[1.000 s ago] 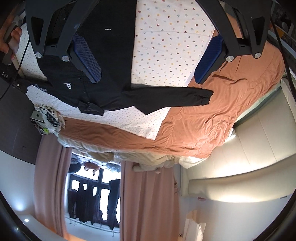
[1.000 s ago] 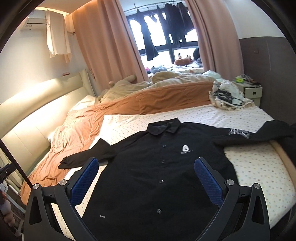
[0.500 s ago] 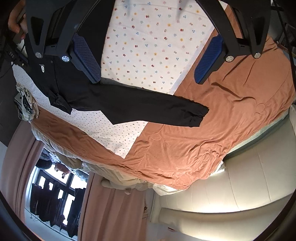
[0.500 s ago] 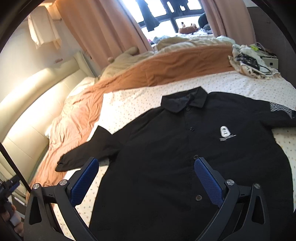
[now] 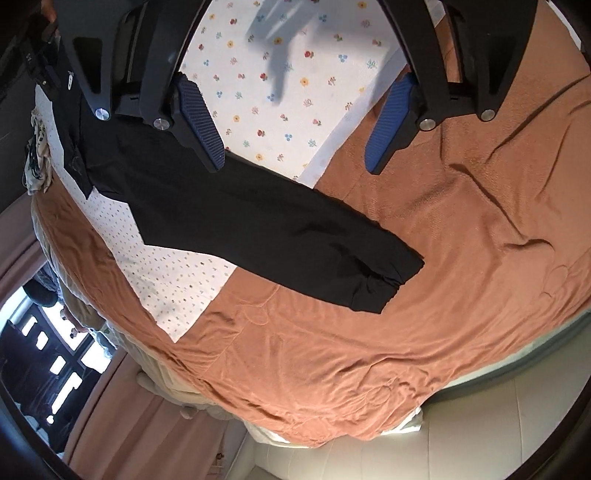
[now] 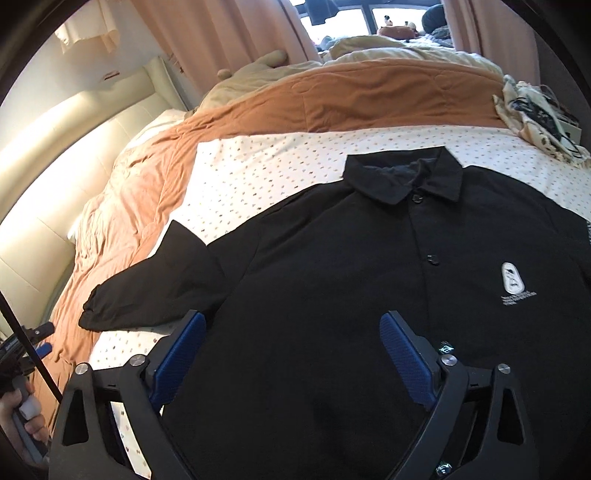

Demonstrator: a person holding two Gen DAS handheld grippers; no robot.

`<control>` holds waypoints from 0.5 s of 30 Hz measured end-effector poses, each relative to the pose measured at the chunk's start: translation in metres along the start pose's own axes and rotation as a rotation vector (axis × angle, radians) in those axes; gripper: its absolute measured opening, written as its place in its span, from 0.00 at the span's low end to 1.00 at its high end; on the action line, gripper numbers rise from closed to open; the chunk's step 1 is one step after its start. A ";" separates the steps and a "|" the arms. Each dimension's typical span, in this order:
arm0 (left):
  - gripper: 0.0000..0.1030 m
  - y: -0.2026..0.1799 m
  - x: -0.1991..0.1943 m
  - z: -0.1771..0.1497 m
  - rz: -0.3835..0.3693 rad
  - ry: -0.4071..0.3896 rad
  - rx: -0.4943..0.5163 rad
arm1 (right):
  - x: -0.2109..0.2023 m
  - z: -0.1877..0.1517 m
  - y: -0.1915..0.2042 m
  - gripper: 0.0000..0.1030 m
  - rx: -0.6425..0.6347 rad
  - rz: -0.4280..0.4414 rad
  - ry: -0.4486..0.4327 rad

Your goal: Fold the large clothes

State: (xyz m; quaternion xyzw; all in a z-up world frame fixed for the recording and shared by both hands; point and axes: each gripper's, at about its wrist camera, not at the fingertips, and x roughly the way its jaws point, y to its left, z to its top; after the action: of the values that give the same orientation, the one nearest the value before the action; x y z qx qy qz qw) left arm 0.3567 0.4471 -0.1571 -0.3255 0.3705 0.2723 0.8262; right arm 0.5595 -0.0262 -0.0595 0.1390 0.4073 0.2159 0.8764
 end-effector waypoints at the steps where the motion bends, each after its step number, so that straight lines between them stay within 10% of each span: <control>1: 0.76 0.004 0.009 0.003 0.001 0.009 -0.014 | 0.009 0.004 0.002 0.88 -0.006 -0.003 0.004; 12: 0.69 0.017 0.084 0.031 0.081 0.045 -0.047 | 0.086 0.031 0.009 0.73 -0.021 0.007 0.094; 15: 0.49 0.024 0.100 0.039 0.123 0.063 -0.064 | 0.097 0.032 0.011 0.73 -0.001 0.042 0.104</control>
State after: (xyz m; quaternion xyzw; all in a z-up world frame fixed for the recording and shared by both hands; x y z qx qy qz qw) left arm 0.4150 0.5121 -0.2243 -0.3368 0.4066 0.3237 0.7851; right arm 0.6371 0.0286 -0.0977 0.1358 0.4493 0.2413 0.8494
